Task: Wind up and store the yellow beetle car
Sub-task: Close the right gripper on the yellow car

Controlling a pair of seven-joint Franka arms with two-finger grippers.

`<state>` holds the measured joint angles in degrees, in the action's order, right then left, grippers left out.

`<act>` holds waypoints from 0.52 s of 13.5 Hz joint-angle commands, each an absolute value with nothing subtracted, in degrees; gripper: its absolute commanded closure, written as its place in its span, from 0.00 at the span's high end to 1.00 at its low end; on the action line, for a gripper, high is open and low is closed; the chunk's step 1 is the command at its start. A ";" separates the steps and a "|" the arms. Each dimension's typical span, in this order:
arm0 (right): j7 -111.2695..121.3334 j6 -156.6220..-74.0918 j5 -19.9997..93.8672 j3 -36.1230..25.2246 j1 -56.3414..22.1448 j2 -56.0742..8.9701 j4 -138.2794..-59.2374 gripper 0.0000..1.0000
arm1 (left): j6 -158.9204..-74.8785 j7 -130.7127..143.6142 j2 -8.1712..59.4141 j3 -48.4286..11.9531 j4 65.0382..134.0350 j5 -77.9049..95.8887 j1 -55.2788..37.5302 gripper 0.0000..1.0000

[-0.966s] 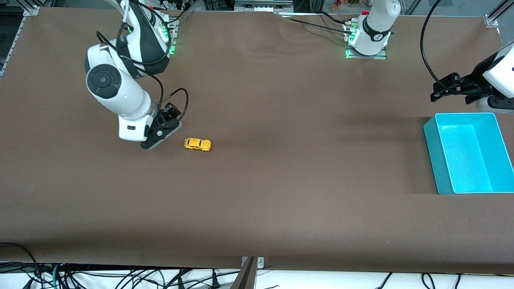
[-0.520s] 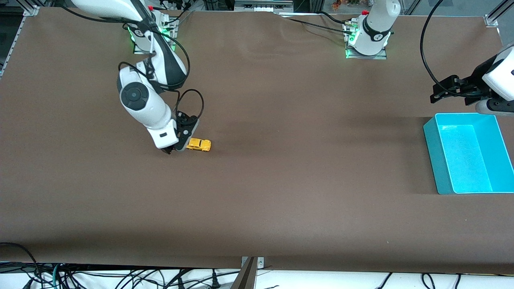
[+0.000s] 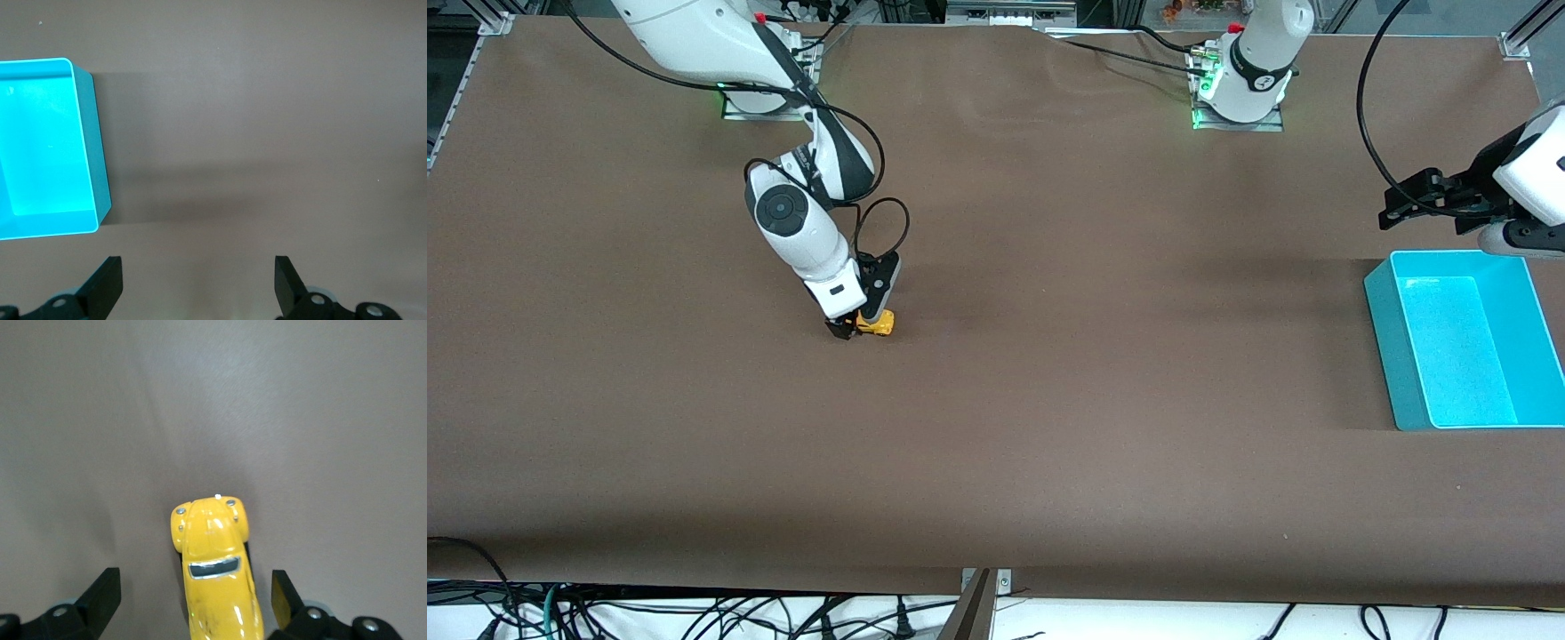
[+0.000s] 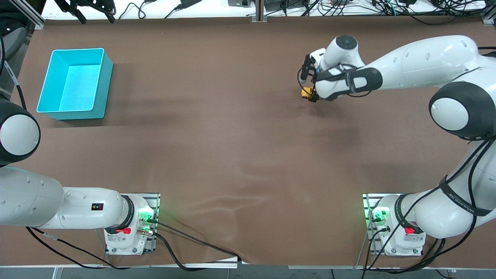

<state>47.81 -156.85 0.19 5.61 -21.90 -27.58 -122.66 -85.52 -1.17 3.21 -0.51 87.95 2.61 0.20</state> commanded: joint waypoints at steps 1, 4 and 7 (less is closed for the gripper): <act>51.49 -158.64 -0.18 5.54 -21.89 -27.60 -123.13 1.00 | -85.25 -1.67 3.96 -0.53 86.31 3.08 0.70 1.00; 52.03 -158.73 -1.31 5.45 -21.97 -28.12 -123.05 1.00 | -85.34 -1.50 3.96 -0.53 86.31 3.08 0.62 1.00; 52.03 -159.34 -5.70 5.36 -21.36 -28.21 -122.87 0.80 | -85.25 -1.49 3.96 -0.53 86.31 3.16 0.62 1.00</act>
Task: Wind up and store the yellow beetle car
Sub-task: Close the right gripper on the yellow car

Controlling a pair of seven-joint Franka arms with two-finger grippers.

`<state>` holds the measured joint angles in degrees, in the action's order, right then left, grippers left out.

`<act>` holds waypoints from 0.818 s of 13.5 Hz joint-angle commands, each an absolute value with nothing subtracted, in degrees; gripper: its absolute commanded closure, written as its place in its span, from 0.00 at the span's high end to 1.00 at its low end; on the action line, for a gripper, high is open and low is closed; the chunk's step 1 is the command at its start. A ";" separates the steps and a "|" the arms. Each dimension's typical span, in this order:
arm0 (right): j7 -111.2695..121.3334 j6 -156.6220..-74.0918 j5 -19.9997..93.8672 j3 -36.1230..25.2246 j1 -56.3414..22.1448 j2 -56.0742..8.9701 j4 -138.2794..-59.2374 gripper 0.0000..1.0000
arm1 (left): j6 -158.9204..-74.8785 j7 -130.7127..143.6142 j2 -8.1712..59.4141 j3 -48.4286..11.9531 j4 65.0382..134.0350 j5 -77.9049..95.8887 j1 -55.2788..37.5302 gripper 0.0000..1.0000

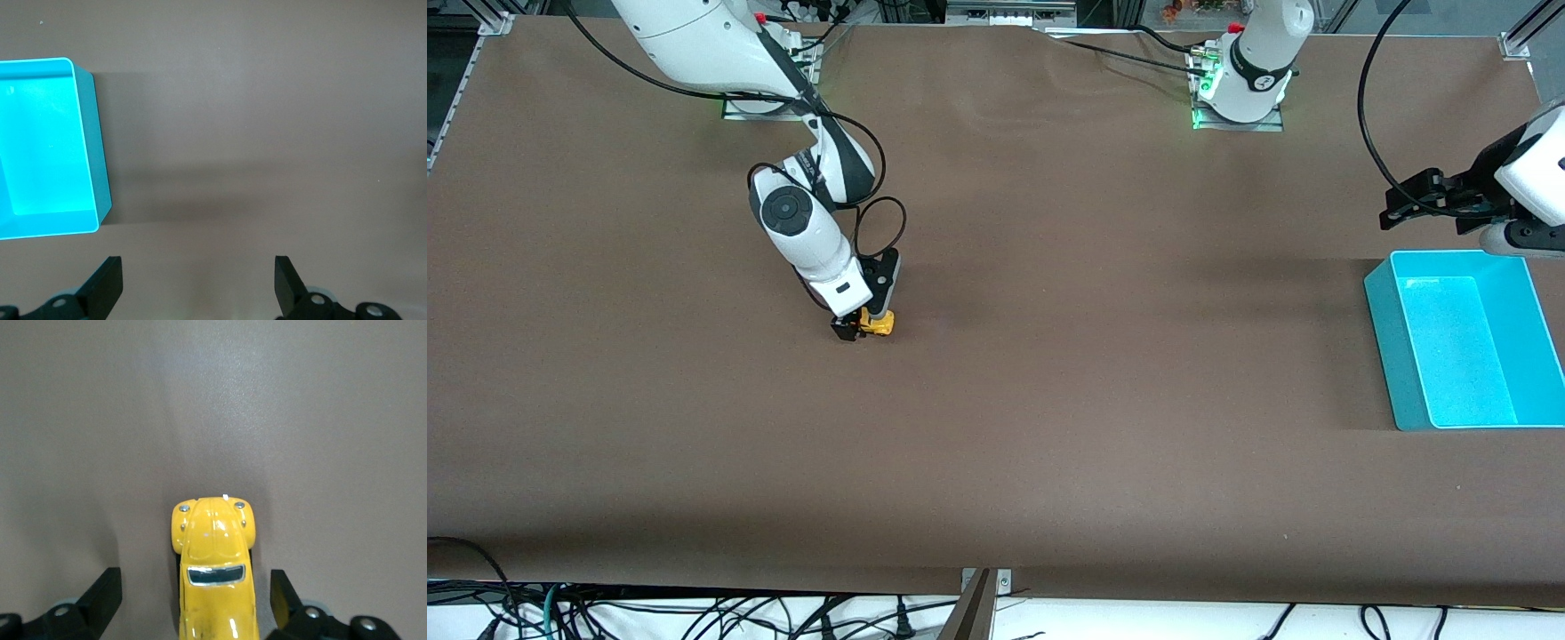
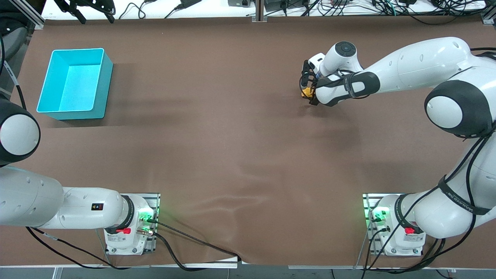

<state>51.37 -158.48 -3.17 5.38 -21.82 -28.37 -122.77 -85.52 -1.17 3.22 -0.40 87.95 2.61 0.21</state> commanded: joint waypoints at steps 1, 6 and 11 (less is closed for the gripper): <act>51.94 -159.26 -6.93 5.27 -21.36 -28.21 -122.52 0.52 | -85.25 -1.58 3.96 -0.53 86.31 3.16 0.62 1.00; 54.14 -159.17 -7.38 4.83 -21.18 -28.30 -121.64 0.00 | -85.34 -1.67 3.96 -0.53 86.31 3.08 0.70 1.00; 54.58 -158.47 -7.47 4.83 -20.66 -28.56 -121.73 0.00 | -85.34 -1.67 4.04 -0.53 86.31 3.08 0.70 1.00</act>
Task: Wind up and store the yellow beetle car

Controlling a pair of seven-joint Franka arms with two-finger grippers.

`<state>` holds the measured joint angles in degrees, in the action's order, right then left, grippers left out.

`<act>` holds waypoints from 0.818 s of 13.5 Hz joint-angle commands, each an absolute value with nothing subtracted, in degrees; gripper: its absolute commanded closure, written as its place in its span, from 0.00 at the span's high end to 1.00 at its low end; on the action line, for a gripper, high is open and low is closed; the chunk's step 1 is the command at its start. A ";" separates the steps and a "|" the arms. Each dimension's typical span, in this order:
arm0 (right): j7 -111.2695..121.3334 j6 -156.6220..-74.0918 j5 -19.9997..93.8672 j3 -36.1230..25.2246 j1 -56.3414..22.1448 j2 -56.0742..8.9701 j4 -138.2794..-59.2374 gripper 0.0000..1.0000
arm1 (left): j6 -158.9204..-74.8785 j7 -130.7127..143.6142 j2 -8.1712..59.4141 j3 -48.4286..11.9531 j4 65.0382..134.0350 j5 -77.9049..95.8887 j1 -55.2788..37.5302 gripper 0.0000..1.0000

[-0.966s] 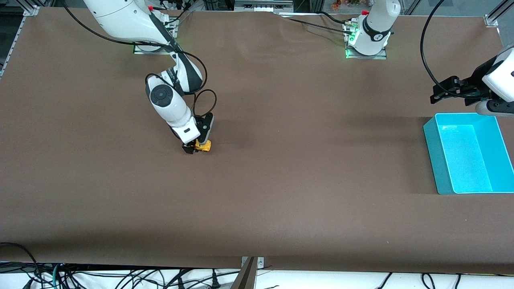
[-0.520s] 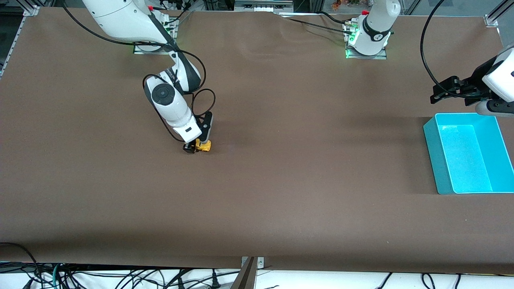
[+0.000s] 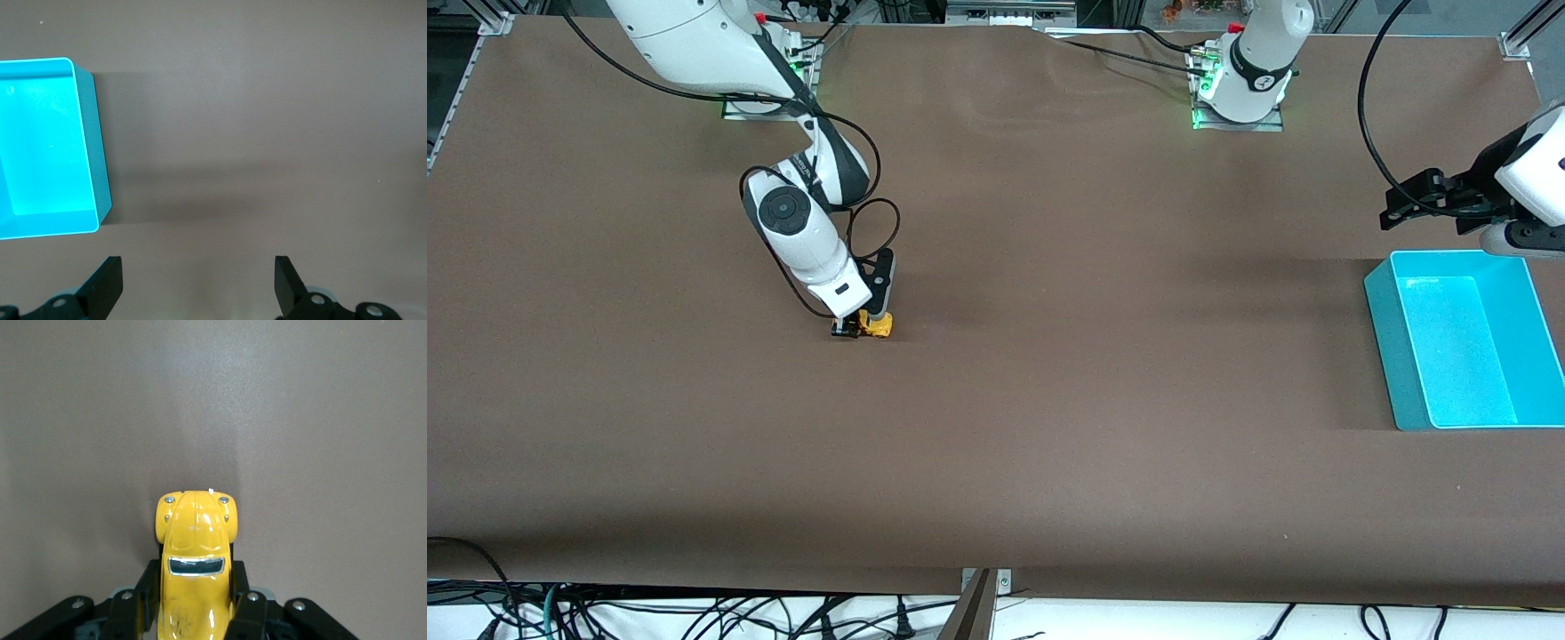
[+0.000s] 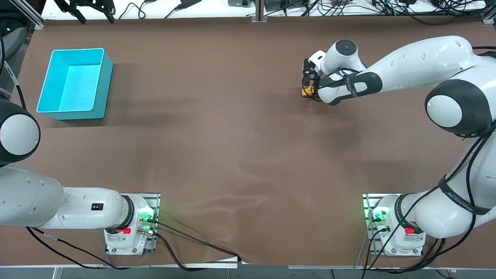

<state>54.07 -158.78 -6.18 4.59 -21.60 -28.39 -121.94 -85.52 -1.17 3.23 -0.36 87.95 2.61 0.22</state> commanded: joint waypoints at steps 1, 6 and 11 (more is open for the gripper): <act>55.36 -157.16 -7.56 4.83 -19.61 -29.35 -121.64 0.00 | -85.25 -1.67 3.96 -0.53 86.31 3.08 0.70 1.00; 64.93 -153.65 -7.47 4.92 -14.43 -30.59 -121.73 0.00 | -85.25 -1.67 4.04 -0.53 86.31 3.16 0.70 1.00; 72.85 -151.97 -7.29 4.92 -8.62 -31.81 -122.43 0.00 | -85.25 -1.67 4.04 -0.53 86.31 3.16 0.62 1.00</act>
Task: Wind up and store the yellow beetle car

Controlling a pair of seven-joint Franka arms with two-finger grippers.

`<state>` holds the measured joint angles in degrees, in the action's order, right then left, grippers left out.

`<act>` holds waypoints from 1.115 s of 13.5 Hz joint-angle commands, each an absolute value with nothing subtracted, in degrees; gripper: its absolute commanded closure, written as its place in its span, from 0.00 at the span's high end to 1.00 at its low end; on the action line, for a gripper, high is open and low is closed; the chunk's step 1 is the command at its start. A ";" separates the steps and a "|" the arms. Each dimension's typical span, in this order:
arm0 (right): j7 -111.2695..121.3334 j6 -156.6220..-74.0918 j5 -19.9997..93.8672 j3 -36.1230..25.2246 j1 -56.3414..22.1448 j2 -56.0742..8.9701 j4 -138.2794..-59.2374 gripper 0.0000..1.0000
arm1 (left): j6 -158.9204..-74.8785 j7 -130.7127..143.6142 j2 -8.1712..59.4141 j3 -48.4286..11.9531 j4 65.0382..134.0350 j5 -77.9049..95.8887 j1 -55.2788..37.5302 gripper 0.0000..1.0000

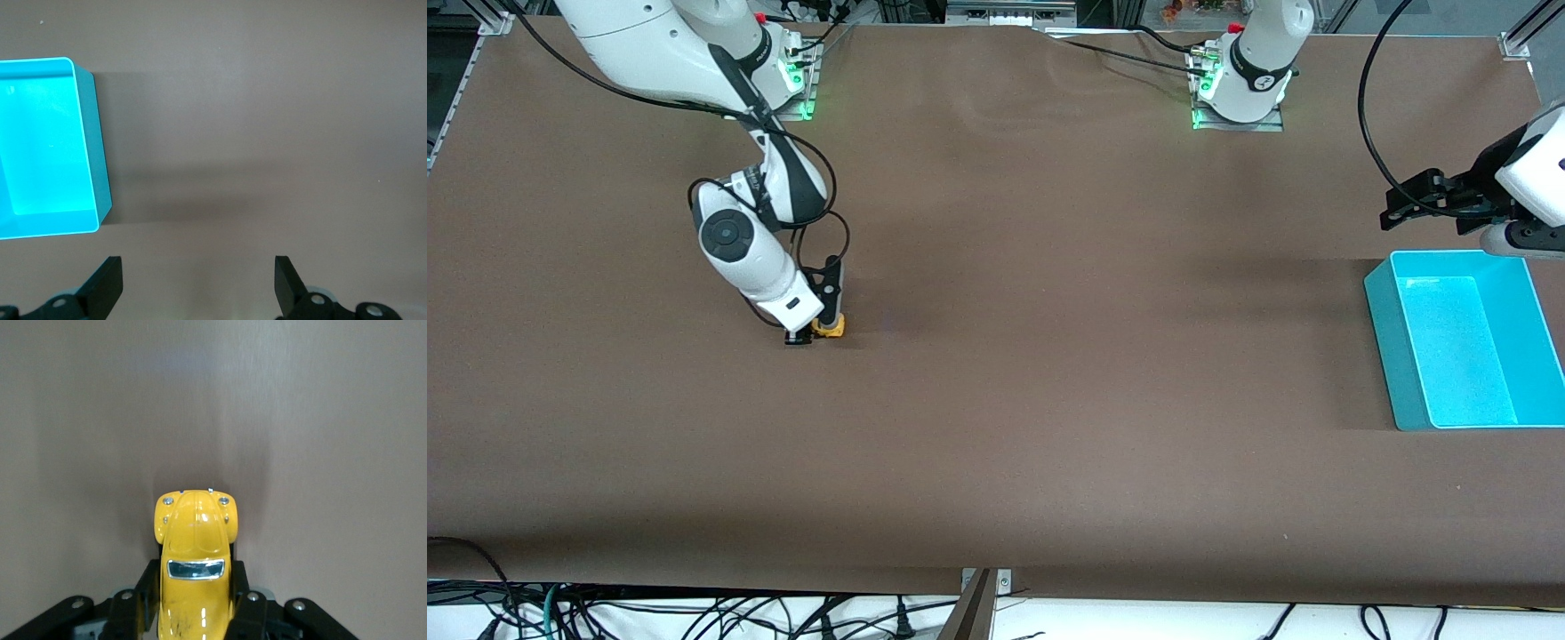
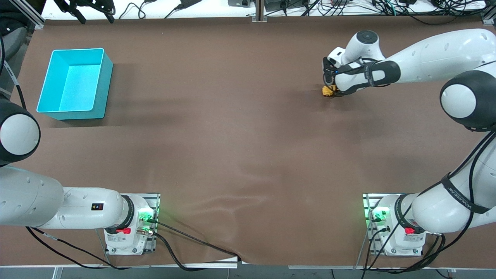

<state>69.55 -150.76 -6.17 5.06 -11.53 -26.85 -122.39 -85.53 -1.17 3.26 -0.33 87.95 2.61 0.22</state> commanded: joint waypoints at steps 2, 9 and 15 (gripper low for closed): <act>76.18 -150.65 -7.29 4.92 -6.25 -31.82 -122.43 0.00 | -85.25 -1.67 4.04 -0.53 86.22 3.16 0.62 1.00; 84.02 -145.82 -7.21 4.83 0.87 -31.73 -122.52 0.00 | -85.25 -1.67 4.04 -0.53 86.31 3.16 0.62 1.00; 87.01 -143.88 -7.21 4.75 3.69 -31.46 -122.43 0.00 | -85.25 -1.67 4.04 -0.53 86.31 3.16 0.62 1.00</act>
